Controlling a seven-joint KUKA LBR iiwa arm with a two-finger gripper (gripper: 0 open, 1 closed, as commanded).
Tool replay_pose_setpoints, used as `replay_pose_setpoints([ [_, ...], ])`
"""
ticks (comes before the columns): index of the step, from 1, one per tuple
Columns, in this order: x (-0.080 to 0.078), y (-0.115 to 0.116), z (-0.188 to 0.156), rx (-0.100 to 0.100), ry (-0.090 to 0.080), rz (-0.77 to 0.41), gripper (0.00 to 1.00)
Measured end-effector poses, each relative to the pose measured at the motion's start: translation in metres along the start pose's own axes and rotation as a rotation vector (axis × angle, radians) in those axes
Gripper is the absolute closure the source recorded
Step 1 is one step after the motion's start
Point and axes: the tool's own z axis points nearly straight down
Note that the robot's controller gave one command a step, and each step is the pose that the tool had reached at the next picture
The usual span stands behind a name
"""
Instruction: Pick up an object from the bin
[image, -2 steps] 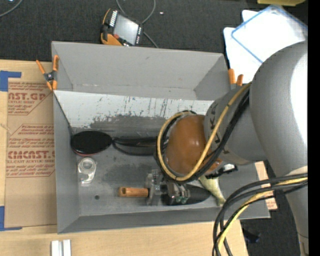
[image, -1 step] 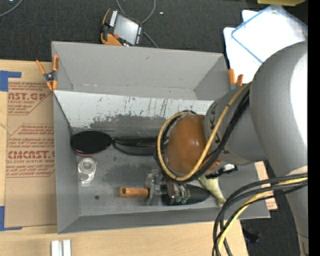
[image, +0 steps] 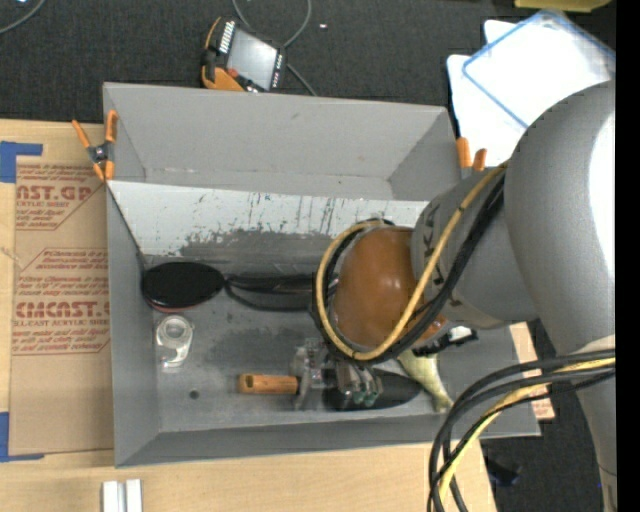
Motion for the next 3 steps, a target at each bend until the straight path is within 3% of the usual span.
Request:
replay_pose_setpoints([
  [3,0.0,0.001,-0.034,-0.001,0.002,0.0,1.0],
])
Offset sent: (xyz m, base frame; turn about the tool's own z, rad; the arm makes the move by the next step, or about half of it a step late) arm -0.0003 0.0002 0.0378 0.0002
